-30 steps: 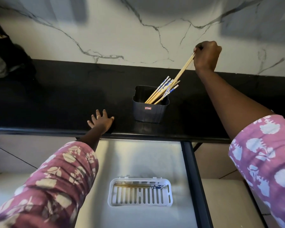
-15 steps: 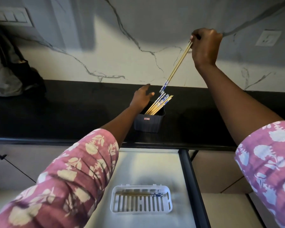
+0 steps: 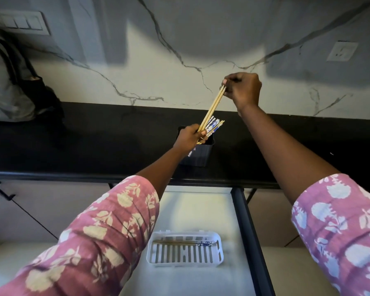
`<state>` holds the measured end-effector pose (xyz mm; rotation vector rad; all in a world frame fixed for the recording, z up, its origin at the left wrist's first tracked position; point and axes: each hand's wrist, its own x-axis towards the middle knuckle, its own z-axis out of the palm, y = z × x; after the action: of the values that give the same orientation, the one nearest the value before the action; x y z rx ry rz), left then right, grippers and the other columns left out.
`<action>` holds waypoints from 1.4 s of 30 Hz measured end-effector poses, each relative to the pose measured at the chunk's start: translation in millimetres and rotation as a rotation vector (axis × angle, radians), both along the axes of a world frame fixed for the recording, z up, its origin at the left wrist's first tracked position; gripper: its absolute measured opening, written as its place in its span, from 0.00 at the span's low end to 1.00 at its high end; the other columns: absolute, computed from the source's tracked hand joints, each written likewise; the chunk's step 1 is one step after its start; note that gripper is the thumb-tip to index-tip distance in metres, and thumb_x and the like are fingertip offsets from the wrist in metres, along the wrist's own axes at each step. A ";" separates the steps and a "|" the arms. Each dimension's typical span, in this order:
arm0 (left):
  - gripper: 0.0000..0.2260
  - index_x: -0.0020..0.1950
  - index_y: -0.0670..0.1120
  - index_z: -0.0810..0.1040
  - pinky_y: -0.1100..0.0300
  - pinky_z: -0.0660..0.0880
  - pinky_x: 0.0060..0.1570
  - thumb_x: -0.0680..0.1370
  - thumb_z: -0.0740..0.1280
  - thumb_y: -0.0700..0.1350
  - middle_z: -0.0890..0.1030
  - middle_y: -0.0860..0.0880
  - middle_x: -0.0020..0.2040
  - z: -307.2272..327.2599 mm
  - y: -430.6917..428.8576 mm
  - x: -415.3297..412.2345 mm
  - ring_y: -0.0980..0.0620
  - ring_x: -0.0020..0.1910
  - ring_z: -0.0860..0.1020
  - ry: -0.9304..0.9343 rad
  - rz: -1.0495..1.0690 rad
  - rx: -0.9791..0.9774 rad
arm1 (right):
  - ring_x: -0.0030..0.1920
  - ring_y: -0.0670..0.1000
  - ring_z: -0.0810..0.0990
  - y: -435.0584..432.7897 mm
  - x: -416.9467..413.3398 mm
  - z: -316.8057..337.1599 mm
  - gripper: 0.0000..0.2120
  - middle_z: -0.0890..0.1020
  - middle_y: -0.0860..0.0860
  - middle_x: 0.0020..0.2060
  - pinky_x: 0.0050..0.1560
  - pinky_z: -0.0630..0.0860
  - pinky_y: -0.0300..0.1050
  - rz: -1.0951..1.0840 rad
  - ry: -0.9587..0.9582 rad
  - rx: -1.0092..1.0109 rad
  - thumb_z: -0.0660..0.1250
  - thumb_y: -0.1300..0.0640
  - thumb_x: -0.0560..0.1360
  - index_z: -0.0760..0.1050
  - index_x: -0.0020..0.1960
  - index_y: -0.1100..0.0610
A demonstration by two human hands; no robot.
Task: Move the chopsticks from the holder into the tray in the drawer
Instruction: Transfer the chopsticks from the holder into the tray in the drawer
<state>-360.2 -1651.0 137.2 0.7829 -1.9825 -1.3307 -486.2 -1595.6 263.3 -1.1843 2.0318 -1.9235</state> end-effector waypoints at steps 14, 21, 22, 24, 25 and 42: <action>0.08 0.55 0.39 0.74 0.69 0.77 0.38 0.81 0.57 0.37 0.78 0.47 0.39 -46.2 21.4 28.7 0.54 0.38 0.78 -0.028 -0.110 0.252 | 0.33 0.53 0.78 20.2 53.7 -139.8 0.14 0.80 0.61 0.45 0.26 0.74 0.41 0.416 -0.514 0.225 0.64 0.66 0.77 0.74 0.61 0.69; 0.21 0.64 0.42 0.76 0.56 0.71 0.63 0.74 0.70 0.49 0.81 0.43 0.59 -85.0 4.3 63.3 0.50 0.58 0.78 -0.385 -0.145 0.143 | 0.38 0.49 0.83 24.0 62.9 -188.7 0.11 0.82 0.57 0.42 0.39 0.82 0.38 0.341 -0.475 0.305 0.67 0.67 0.75 0.77 0.56 0.68; 0.22 0.64 0.42 0.75 0.55 0.70 0.65 0.73 0.71 0.50 0.80 0.43 0.60 -90.2 -1.3 71.1 0.49 0.59 0.78 -0.407 -0.125 0.133 | 0.39 0.50 0.83 25.7 64.6 -198.3 0.11 0.82 0.59 0.43 0.40 0.81 0.38 0.337 -0.458 0.337 0.67 0.68 0.74 0.77 0.56 0.69; 0.22 0.64 0.42 0.76 0.55 0.70 0.66 0.74 0.70 0.50 0.79 0.42 0.61 -100.7 -14.3 86.2 0.47 0.61 0.77 -0.426 -0.064 0.105 | 0.38 0.51 0.82 31.1 68.5 -219.0 0.11 0.81 0.61 0.44 0.39 0.80 0.34 0.346 -0.430 0.404 0.67 0.69 0.74 0.77 0.56 0.70; 0.21 0.65 0.42 0.75 0.57 0.69 0.66 0.75 0.69 0.50 0.79 0.42 0.62 -105.9 -20.5 93.4 0.47 0.62 0.77 -0.438 -0.025 0.073 | 0.38 0.51 0.82 35.1 70.7 -230.1 0.11 0.82 0.63 0.45 0.38 0.80 0.33 0.356 -0.411 0.438 0.67 0.69 0.74 0.77 0.56 0.71; 0.44 0.78 0.45 0.44 0.43 0.40 0.73 0.72 0.51 0.72 0.39 0.42 0.78 -179.4 -94.4 109.6 0.36 0.75 0.37 -1.104 0.398 0.146 | 0.53 0.63 0.80 110.8 133.2 -369.2 0.13 0.80 0.61 0.51 0.51 0.76 0.52 0.592 0.777 1.235 0.58 0.70 0.72 0.75 0.53 0.62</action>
<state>-250.6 -1745.4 -42.1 2.1891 -2.2653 -0.8409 -352.9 -1484.8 -105.9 -1.8145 2.0739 0.2104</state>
